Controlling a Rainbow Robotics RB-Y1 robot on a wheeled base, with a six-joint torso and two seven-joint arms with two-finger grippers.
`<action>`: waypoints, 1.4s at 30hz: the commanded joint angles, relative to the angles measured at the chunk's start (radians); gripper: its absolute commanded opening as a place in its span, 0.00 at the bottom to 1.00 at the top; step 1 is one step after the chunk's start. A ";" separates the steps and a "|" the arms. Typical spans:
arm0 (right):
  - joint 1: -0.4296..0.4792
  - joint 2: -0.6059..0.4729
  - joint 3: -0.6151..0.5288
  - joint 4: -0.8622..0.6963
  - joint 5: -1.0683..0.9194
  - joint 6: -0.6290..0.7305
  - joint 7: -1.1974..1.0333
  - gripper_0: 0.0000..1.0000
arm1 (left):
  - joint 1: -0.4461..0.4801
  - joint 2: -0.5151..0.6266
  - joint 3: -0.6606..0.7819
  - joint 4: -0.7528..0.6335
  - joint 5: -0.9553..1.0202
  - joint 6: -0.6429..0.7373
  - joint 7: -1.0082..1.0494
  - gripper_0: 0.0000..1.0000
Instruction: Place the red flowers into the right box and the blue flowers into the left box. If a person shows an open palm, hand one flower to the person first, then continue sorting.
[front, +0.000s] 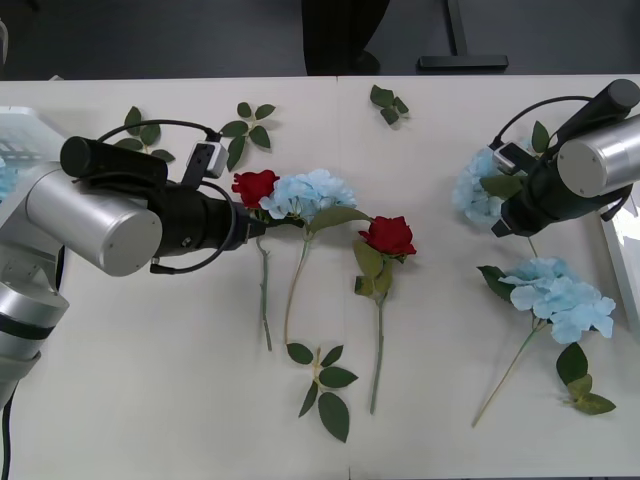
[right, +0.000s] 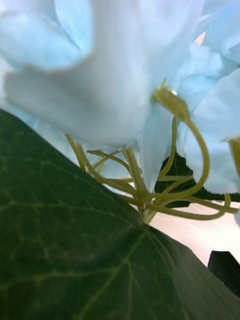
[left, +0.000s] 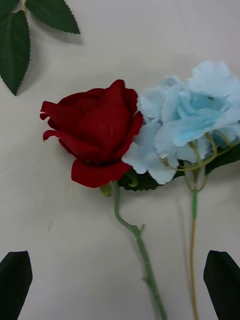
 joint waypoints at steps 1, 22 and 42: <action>-0.007 0.017 -0.011 0.024 0.014 -0.024 -0.038 0.95 | -0.076 -0.031 -0.071 0.061 -0.110 -0.043 -0.028 1.00; -0.061 0.052 -0.043 0.186 -0.020 -0.024 -0.029 0.00 | -0.212 -0.154 -0.177 0.392 -0.234 -0.166 -0.046 1.00; -0.094 0.020 -0.341 0.077 -0.480 0.274 0.395 0.00 | -0.224 -0.161 -0.204 0.455 -0.223 -0.211 -0.052 0.00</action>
